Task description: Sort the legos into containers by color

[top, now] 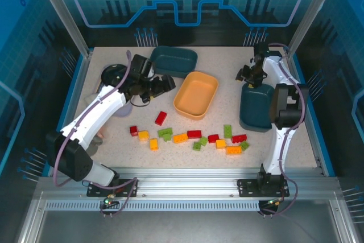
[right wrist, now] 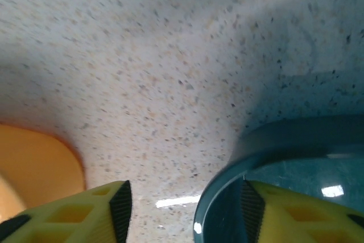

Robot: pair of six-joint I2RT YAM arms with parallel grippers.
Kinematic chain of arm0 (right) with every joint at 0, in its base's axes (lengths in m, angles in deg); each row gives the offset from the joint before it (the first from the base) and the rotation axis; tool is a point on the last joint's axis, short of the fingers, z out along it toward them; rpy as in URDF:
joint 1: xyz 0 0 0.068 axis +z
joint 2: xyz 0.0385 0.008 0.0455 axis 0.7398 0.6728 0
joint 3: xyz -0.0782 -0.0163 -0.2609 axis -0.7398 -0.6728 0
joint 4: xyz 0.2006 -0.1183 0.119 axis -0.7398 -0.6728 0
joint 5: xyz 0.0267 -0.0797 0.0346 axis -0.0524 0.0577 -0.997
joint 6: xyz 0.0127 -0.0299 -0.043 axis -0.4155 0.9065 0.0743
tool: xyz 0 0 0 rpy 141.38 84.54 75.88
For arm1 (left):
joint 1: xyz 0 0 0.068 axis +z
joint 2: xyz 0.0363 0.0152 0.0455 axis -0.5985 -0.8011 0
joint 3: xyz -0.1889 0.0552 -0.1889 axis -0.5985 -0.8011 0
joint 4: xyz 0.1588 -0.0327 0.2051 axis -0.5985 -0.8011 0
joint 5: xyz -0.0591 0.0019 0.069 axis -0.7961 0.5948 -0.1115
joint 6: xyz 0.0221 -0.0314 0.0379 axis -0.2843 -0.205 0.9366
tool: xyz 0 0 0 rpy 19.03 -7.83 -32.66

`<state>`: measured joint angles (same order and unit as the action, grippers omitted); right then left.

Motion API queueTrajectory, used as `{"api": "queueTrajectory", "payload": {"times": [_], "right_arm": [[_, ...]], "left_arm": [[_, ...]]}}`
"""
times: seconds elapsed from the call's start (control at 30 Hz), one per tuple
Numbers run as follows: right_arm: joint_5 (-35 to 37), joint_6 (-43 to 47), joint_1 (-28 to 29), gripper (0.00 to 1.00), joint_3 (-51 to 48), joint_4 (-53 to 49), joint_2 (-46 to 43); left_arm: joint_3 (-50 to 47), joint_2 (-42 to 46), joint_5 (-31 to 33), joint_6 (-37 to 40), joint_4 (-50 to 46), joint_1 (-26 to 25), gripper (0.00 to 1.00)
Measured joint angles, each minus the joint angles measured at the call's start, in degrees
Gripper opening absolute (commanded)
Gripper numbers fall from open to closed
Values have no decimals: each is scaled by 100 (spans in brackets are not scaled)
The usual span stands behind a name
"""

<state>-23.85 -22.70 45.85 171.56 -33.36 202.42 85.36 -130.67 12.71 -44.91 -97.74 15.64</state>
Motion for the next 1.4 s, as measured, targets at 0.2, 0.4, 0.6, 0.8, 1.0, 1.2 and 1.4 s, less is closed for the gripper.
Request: {"api": "queueTrajectory", "payload": {"times": [0.2, 0.4, 0.6, 0.8, 1.0, 1.2, 1.4], "right_arm": [[20, -138, 192, 65, -223, -4, -949], [13, -417, 1067, 64, -1038, 114, -2345], [-70, -691, 1727, 62, -1718, 188, -2793], [-92, -876, 1945, 62, -2188, 234, -2979], [-90, -1016, 2057, 62, -2409, 238, -3379], [-87, -1073, 2059, 62, -2455, 234, -3543], [-90, -1071, 2059, 61, -2455, 234, -3523]], "left_arm": [[750, -715, -13, 20, -17, 852, 78], [1733, -2035, 48, 83, -87, 1351, 68], [3119, -3526, 284, 175, -144, 1585, 60], [4645, -4833, 560, 223, -258, 1696, 60], [5748, -5845, 579, 348, -350, 1700, 61], [5880, -6188, 579, 341, -439, 1700, 55], [5884, -6231, 577, 321, -645, 1690, 47]]}}
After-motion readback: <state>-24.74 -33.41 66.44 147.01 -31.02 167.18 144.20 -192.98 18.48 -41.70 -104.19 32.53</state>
